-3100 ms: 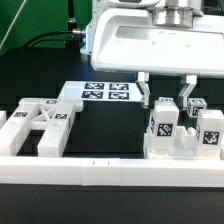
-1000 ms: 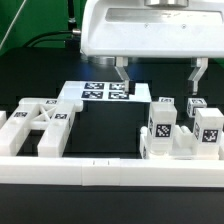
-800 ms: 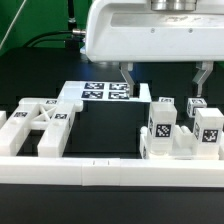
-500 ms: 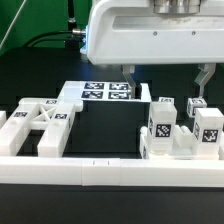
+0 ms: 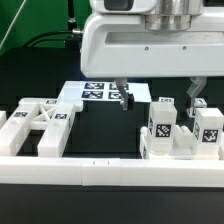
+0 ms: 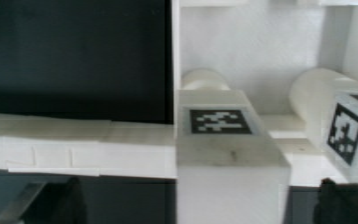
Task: Assemble chair
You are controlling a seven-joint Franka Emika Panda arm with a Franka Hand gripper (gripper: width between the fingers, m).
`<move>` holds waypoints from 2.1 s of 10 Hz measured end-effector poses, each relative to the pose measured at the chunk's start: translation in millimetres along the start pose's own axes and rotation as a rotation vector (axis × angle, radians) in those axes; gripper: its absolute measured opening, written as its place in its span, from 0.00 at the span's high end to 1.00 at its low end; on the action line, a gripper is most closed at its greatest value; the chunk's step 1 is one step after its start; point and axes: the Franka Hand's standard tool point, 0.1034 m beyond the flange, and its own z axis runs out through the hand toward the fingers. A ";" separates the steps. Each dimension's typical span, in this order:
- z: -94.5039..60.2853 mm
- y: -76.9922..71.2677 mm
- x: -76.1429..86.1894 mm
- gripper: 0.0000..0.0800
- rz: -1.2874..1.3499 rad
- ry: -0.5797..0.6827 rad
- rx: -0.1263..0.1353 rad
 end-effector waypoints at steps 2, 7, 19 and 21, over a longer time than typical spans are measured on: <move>1.6 -1.8 -0.6 0.34 0.000 -0.002 0.000; 4.3 -15.4 4.5 0.64 0.050 0.025 -0.004; 5.7 -18.3 1.8 0.64 1.041 0.024 0.010; 6.2 -22.6 1.3 0.64 1.244 0.009 0.010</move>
Offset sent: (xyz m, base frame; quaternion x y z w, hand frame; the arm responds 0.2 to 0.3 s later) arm 0.0064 0.0133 -0.0053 -0.0133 0.0109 0.0201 0.9997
